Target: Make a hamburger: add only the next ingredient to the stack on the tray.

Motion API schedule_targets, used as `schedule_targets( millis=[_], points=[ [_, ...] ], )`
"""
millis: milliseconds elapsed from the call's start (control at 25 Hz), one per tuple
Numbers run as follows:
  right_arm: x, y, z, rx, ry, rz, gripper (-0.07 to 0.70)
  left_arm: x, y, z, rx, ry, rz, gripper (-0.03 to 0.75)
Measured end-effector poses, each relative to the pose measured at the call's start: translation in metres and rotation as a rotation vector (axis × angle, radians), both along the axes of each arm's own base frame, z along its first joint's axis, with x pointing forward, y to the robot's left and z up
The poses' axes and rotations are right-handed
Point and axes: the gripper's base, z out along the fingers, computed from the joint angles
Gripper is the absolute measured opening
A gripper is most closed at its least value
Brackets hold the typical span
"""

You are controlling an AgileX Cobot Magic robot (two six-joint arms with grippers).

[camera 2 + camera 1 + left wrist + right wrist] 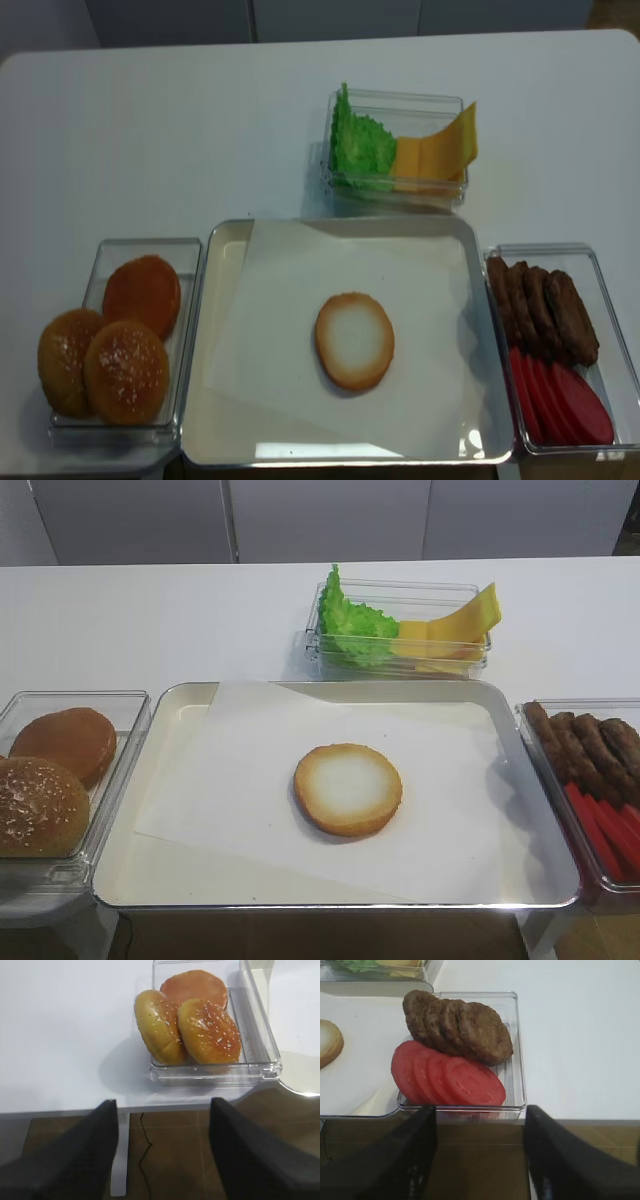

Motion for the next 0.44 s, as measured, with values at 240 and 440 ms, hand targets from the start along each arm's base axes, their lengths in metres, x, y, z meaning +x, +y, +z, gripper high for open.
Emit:
schedule_targets(
  millis=[240,440],
  points=[
    [0.0000,0.0000,0.0000,0.000,0.000,0.000,0.431,0.0006,0.0001,0.0002,0.001,-0.007,0.000,0.428],
    [0.0000,0.0000,0.0000,0.002,0.000,-0.001,0.431,0.0007,0.0001,0.0004,0.002,-0.009,-0.003,0.428]
  ],
)
